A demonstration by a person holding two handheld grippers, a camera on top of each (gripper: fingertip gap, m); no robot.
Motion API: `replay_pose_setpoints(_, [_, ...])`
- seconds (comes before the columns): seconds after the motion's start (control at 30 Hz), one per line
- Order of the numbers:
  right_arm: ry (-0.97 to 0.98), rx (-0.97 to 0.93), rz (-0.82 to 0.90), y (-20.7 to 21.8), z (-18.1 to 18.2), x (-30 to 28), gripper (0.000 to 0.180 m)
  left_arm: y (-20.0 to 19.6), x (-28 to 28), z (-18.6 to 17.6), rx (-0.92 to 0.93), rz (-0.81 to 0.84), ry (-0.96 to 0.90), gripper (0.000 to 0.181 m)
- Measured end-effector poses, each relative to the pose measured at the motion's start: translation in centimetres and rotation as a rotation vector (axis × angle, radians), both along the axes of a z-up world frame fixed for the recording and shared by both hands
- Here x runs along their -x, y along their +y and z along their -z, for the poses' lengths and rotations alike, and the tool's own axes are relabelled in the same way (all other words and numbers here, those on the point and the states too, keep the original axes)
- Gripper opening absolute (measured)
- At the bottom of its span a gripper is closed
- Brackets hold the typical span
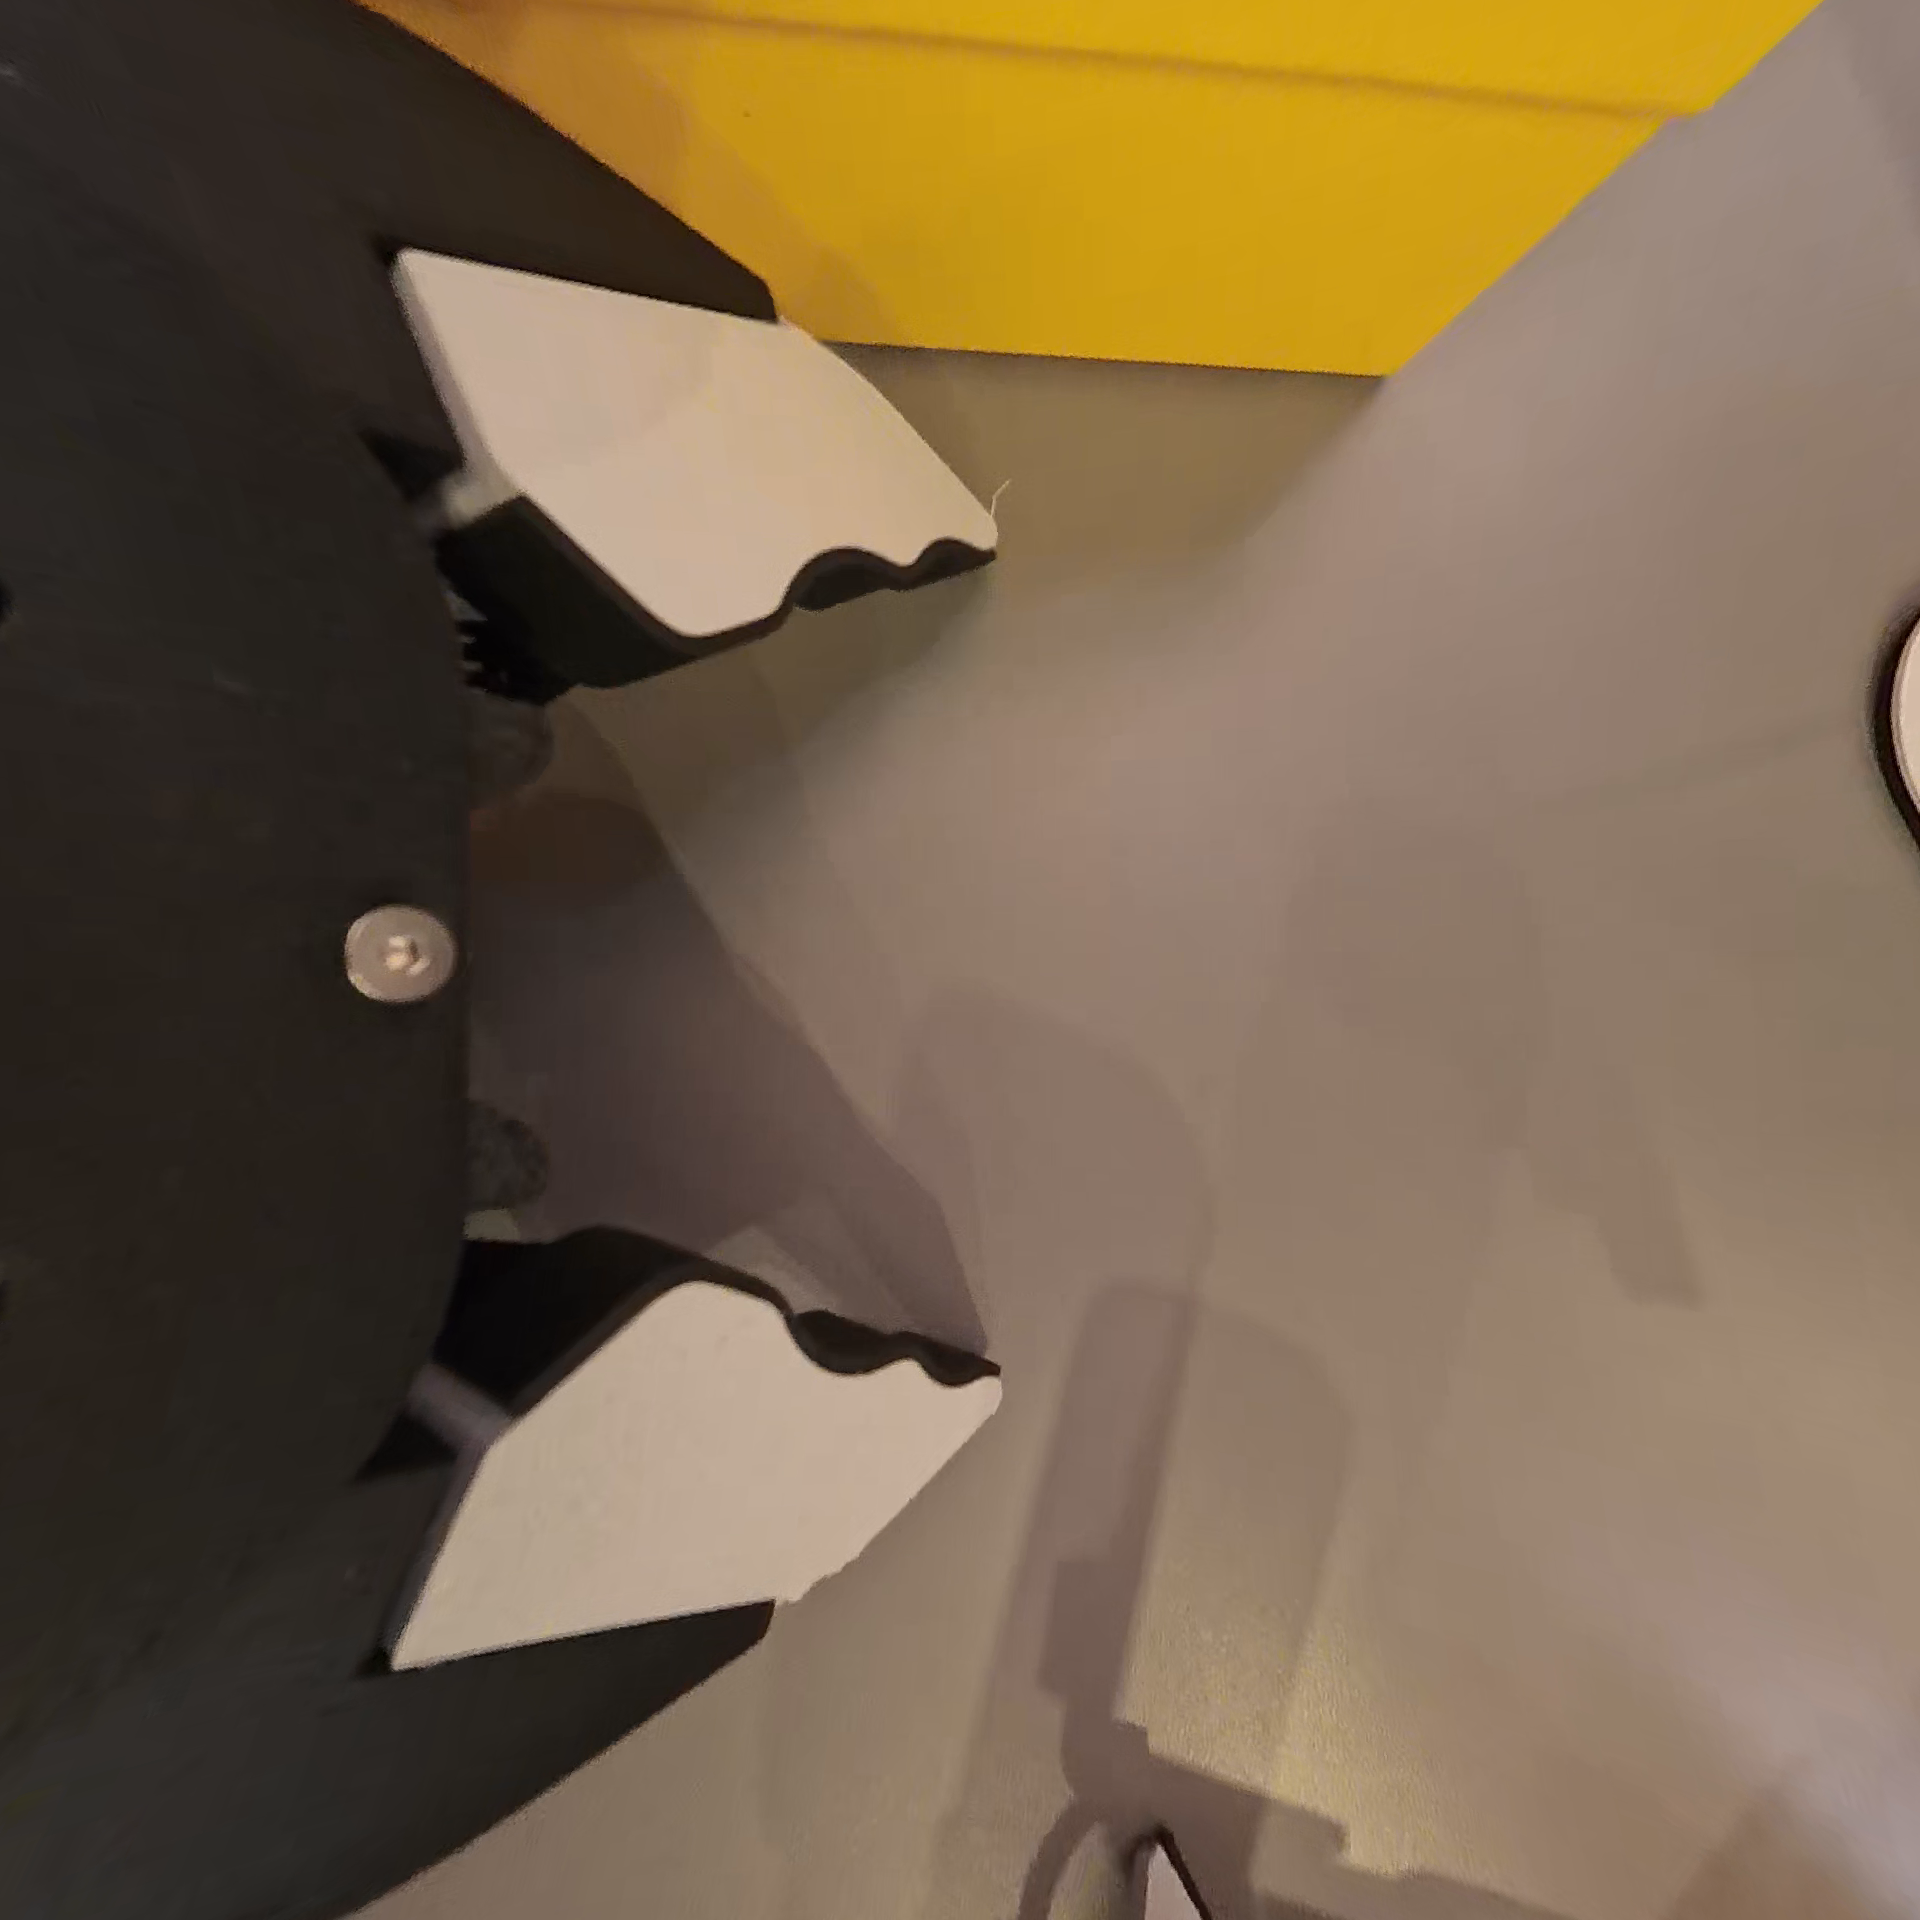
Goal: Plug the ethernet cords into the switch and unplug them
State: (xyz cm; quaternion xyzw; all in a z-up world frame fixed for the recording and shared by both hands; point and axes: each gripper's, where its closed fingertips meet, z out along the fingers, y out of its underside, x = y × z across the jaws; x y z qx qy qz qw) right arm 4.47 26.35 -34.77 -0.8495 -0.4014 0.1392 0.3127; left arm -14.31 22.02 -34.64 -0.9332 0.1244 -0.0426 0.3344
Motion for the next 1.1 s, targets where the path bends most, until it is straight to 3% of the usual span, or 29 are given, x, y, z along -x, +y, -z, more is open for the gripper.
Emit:
replay_pose_setpoints(0.13, [0.0, 0.0, 0.0, 0.0, 0.0, 0.0, 0.146, -0.3, 0.0, -0.1, -0.002, -0.019, -0.001, 0.129])
replay_pose_setpoints(0.37, [0.0, 0.0, 0.0, 0.0, 0.0, 0.0, 0.146, -0.8, 0.5, 0.2, 0.019, -0.028, 0.006, 0.145])
replay_pose_setpoints(0.53, [0.0, 0.0, 0.0, 0.0, 0.0, 0.0, 0.146, -1.0, 0.5, 0.1, 0.016, -0.013, -0.029, 0.146])
replay_pose_setpoints(0.8, [0.0, 0.0, 0.0, 0.0, 0.0, 0.0, 0.146, -1.2, 0.7, 0.2, 0.013, -0.008, 0.015, 0.146])
replay_pose_setpoints(0.97, [0.0, 0.0, 0.0, 0.0, 0.0, 0.0, 0.146, -1.2, 0.4, -1.0, -0.094, -0.003, 0.124, 0.139])
replay_pose_setpoints(1.07, [0.0, 0.0, 0.0, 0.0, 0.0, 0.0, 0.146, -1.5, -0.3, -0.1, 0.0, 0.003, -0.005, 0.126])
replay_pose_setpoints(1.1, [0.0, 0.0, 0.0, 0.0, 0.0, 0.0, 0.146, -1.2, -0.2, 0.0, 0.007, 0.015, -0.009, 0.132])
